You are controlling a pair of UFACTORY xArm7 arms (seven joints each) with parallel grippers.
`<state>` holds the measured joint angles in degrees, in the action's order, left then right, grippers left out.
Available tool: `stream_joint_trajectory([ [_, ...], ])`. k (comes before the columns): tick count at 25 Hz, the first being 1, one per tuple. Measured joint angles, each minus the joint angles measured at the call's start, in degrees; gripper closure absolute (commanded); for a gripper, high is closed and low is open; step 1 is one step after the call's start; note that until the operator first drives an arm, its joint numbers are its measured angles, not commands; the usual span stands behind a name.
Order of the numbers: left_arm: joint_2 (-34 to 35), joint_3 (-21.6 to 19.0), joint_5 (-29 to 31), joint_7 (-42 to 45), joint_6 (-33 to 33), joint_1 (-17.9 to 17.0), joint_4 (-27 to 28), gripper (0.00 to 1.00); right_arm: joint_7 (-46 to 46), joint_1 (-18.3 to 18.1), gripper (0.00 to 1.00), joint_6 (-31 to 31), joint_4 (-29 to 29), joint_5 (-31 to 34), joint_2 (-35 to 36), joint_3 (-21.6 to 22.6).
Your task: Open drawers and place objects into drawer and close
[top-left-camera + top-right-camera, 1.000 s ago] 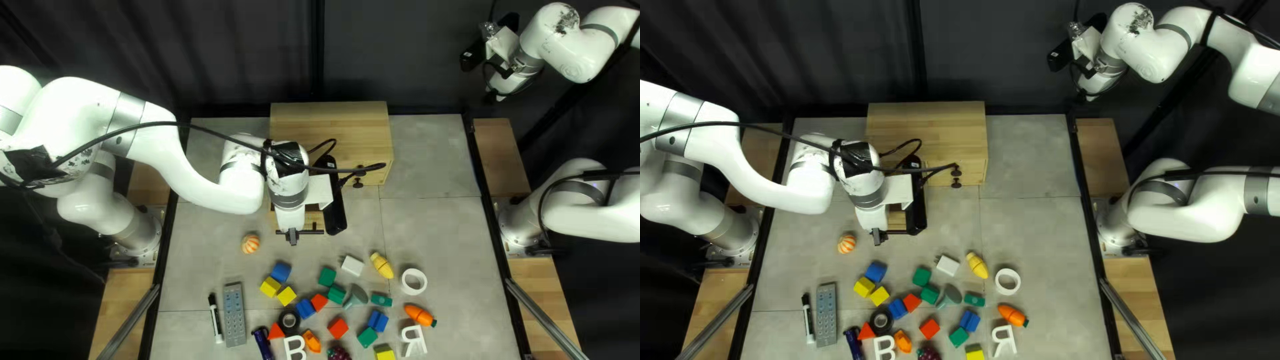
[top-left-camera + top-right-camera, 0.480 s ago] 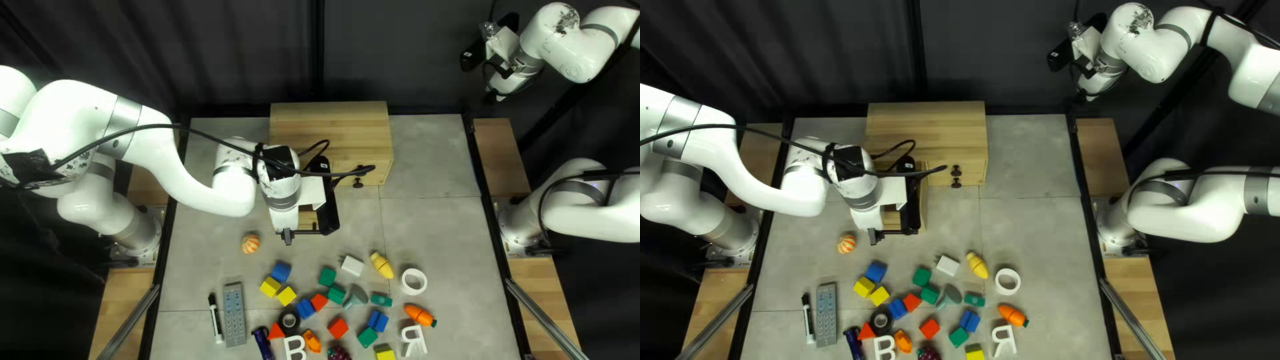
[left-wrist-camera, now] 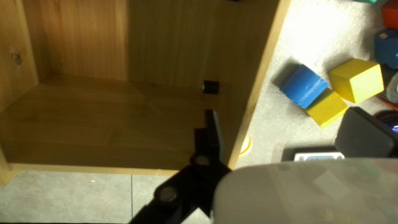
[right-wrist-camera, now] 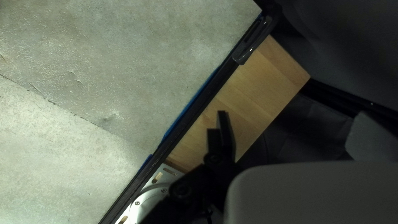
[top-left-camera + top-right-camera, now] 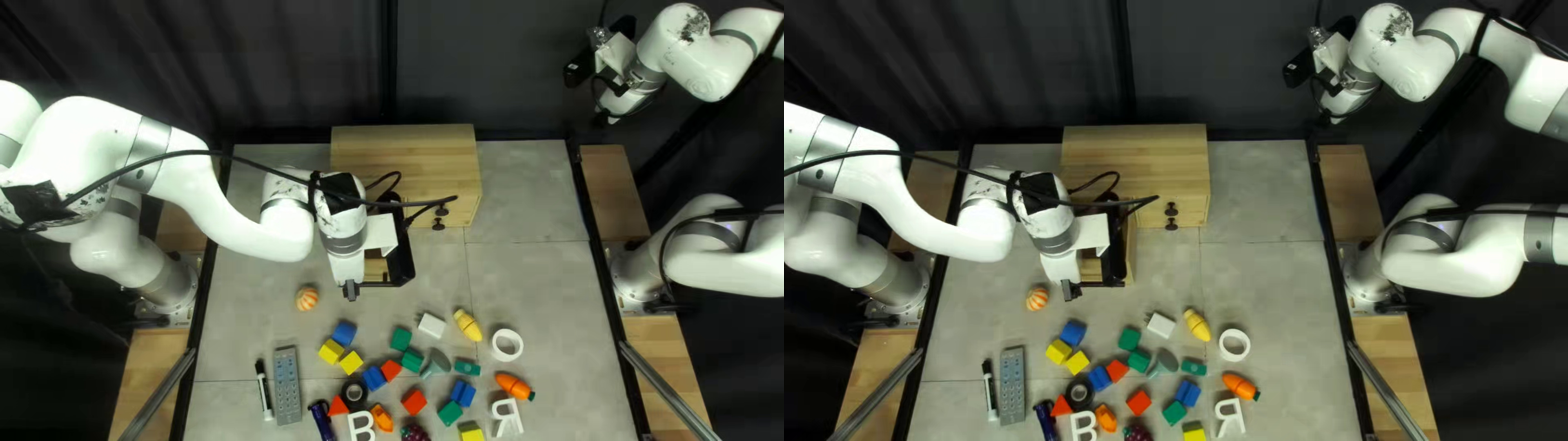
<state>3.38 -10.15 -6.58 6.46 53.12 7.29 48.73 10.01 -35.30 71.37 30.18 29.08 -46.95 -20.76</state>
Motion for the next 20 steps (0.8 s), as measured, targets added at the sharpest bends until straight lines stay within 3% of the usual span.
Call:
stream_joint_trajectory([
  [20,-1.2,-0.7,-0.6,1.1,-1.5,-0.6,1.1,0.0,0.0,0.0,0.0,0.0,0.0,0.0,0.0,0.0],
])
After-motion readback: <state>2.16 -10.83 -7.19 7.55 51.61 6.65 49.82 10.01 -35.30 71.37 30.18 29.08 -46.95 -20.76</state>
